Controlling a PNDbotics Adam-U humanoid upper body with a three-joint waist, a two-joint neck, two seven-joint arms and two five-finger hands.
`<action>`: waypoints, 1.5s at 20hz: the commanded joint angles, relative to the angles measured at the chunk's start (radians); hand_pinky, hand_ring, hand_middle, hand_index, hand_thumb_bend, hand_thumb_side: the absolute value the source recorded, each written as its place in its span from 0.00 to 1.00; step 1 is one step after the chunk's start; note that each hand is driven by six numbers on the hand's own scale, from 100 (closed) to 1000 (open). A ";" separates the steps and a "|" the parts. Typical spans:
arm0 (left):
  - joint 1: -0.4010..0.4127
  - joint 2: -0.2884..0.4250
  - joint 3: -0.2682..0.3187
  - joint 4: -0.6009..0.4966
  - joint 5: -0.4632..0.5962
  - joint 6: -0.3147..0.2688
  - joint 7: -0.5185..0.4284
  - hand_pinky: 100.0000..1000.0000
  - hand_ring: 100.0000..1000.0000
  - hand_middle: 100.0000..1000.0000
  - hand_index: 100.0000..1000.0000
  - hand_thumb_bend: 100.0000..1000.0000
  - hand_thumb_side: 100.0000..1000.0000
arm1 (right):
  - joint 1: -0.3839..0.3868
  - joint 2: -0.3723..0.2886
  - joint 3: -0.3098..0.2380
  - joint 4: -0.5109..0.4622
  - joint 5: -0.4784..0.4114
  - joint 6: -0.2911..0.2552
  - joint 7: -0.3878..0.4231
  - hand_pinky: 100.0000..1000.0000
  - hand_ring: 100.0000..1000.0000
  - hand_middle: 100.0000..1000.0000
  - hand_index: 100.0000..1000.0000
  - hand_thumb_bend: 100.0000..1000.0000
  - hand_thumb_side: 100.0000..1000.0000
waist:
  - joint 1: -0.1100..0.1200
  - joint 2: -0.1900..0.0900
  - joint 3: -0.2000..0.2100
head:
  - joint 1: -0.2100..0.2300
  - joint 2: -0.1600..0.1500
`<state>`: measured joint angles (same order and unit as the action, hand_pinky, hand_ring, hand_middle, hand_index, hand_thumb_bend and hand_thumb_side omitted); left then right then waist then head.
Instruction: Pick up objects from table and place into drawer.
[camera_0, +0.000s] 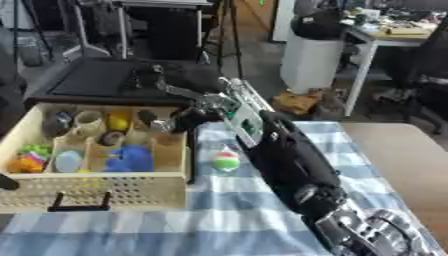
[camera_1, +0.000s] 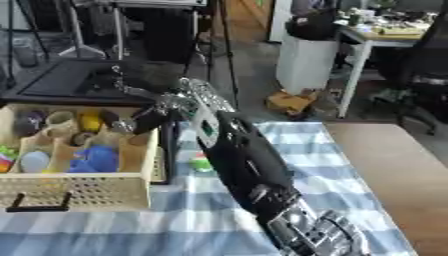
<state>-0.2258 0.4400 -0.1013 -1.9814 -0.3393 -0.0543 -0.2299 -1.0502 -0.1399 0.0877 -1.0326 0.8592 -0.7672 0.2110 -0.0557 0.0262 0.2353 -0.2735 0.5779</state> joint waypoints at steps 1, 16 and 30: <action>-0.007 0.030 0.009 -0.019 -0.003 -0.010 -0.015 0.14 0.00 0.00 0.56 0.14 1.00 | 0.000 -0.057 -0.034 -0.062 -0.043 0.069 -0.044 0.56 0.60 0.59 0.75 0.00 0.01 | 0.010 -0.012 -0.006 | 0.008 0.004; 0.034 0.301 -0.047 -0.019 0.085 -0.200 -0.270 0.33 0.31 0.41 0.61 0.02 1.00 | 0.206 -0.204 -0.155 -0.246 -0.198 0.327 -0.079 0.52 0.53 0.52 0.71 0.00 0.20 | 0.021 -0.039 -0.043 | 0.044 0.036; -0.011 0.347 -0.215 -0.019 0.029 -0.014 -0.497 0.44 0.56 0.65 0.71 0.08 1.00 | 0.240 -0.196 -0.174 -0.285 -0.215 0.367 -0.045 0.52 0.53 0.51 0.71 0.00 0.24 | 0.031 -0.047 -0.063 | 0.056 0.047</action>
<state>-0.2187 0.7609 -0.3107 -1.9819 -0.3015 -0.0890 -0.7206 -0.7942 -0.3182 -0.0749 -1.2925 0.6488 -0.4026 0.1640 -0.0300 -0.0124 0.1725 -0.2209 0.6155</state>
